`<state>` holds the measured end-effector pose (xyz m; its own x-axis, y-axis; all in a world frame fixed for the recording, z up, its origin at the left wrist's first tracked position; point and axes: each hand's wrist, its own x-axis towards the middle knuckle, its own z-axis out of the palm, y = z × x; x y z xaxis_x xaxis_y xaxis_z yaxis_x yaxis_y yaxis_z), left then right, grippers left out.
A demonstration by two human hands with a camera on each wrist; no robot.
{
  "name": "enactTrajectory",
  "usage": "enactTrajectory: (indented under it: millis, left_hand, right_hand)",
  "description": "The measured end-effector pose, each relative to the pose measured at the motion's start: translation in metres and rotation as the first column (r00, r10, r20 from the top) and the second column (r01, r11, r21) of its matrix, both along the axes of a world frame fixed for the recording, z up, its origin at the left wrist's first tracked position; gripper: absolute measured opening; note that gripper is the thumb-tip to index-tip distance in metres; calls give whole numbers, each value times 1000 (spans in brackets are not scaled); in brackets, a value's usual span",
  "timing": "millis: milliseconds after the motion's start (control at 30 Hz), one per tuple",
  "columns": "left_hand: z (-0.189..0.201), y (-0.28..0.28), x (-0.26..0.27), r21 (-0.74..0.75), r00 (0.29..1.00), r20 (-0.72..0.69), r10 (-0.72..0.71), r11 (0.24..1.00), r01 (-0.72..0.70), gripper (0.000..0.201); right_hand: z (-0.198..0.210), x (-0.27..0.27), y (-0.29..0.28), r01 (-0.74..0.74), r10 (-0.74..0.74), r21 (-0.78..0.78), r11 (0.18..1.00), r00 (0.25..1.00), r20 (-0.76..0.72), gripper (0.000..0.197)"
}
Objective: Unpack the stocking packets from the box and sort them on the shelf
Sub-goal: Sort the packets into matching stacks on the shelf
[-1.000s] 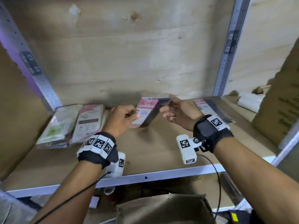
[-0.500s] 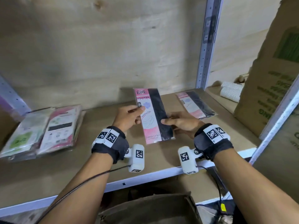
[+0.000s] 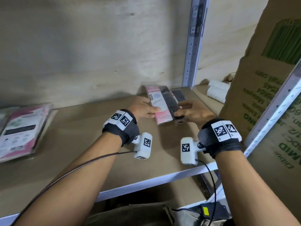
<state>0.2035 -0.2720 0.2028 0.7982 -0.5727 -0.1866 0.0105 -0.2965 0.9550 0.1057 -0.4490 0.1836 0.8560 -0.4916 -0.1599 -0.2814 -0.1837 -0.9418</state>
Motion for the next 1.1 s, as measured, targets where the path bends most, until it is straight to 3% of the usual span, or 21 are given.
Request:
enactTrajectory:
  millis: [133, 233, 400, 633, 1100]
  left_hand:
    - [-1, -47, 9, 50, 998, 39, 43, 998, -45, 38]
    - [-11, -70, 16, 84, 1000, -22, 20, 996, -18, 39]
    - [-33, -90, 25, 62, 993, -115, -26, 998, 33, 43]
    - [-43, -98, 37, 148, 996, -93, 10, 989, 4, 43]
    - [-41, -100, 33, 182, 993, -116, 0, 983, 21, 41]
  right_hand:
    - [-2, -6, -24, 124, -125, -179, 976, 992, 7, 48]
    - [-2, -8, -32, 187, -191, -253, 949, 981, 6, 34]
    - [-3, -5, -33, 199, -223, -354, 914, 975, -26, 36]
    - [0, -6, -29, 181, -241, -401, 898, 965, -104, 26]
    - [1, -10, -27, 177, -250, -430, 885, 961, -120, 30]
